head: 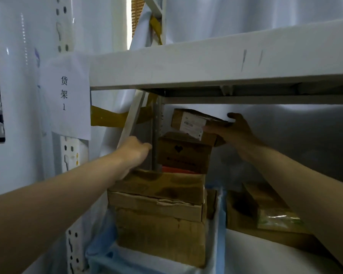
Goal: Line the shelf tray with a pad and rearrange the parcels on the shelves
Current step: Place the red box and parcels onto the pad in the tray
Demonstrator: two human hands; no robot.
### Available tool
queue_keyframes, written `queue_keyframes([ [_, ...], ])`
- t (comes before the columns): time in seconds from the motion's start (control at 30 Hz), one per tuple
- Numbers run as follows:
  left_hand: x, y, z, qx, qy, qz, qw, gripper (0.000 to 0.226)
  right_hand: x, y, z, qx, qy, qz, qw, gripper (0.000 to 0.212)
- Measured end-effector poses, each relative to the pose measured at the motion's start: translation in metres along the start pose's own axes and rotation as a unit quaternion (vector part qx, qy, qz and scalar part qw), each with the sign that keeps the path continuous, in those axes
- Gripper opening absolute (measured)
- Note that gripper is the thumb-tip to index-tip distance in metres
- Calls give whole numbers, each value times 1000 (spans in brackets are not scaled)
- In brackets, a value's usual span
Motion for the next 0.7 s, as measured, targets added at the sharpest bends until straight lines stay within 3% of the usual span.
queue_keyframes([
  [0.03,2,-1,0,2,1,-7,1000,20,12,-5,-4,-6,11,1,1000,147],
  [0.13,8,-3,0,-2,5,-5,1000,46,36,-12,-16,-19,36,4,999,154],
  [0.43,23,6,0,17,-27,15,999,45,69,-19,-47,-29,101,-2,994,160],
  [0.57,21,7,-2,23,-28,19,999,49,60,-17,-48,-21,101,-5,995,146],
  [0.7,13,4,-2,27,-29,16,999,50,43,-9,-38,-19,84,3,996,115],
])
Point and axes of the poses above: each hand's wrist, its own x-axis towards the middle knuckle, its own z-axis out of the back of the hand, y = z × x, the point moved 5 cm from there along x, towards the middle knuckle, and after that the axes turned 1 degree about z, right-handed, at the moved point
